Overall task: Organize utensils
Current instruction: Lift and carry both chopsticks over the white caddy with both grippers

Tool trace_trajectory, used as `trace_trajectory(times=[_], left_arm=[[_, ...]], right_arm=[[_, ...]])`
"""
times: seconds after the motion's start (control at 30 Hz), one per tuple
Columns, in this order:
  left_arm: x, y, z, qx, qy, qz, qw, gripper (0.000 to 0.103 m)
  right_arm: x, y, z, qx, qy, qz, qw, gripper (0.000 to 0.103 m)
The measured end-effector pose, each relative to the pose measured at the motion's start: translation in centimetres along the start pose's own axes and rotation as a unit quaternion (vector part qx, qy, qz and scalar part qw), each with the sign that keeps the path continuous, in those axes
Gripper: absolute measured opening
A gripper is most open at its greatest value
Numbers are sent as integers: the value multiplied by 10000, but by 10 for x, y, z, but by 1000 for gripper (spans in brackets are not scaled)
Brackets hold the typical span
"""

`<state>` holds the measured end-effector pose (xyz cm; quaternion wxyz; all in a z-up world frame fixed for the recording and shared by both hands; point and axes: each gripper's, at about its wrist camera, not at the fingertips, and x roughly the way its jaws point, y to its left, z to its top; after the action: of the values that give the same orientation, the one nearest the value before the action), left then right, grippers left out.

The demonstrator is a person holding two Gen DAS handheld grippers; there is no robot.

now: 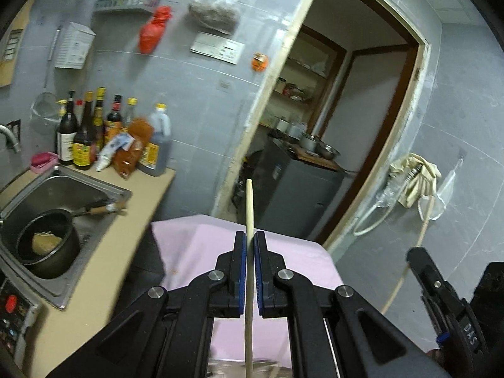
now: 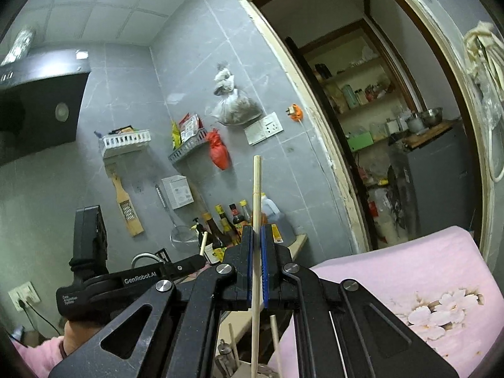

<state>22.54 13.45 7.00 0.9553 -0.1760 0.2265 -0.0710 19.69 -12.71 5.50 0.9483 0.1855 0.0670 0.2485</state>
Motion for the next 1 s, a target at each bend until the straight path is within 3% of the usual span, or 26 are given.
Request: trace_trajectory(times=[0.17,0.37,0.73,1.0], left_arm=[[3,32,-16,-215,-123,-43,9997,5],[8,55,-38,-266,-547,33,9981,5],[15,54,-74,-31,-1084,50,9941,5],[14,47,-98,325,-1181,214,9922,5]], right_arm=[[5,11,-28,-148,200,-251,9994,4],[7,10,-54,-204,243,-570,9979,4],[23,2,-92,-260,552,-798,9949,4],[25,6,-111,-580,732,-833,9921,4]])
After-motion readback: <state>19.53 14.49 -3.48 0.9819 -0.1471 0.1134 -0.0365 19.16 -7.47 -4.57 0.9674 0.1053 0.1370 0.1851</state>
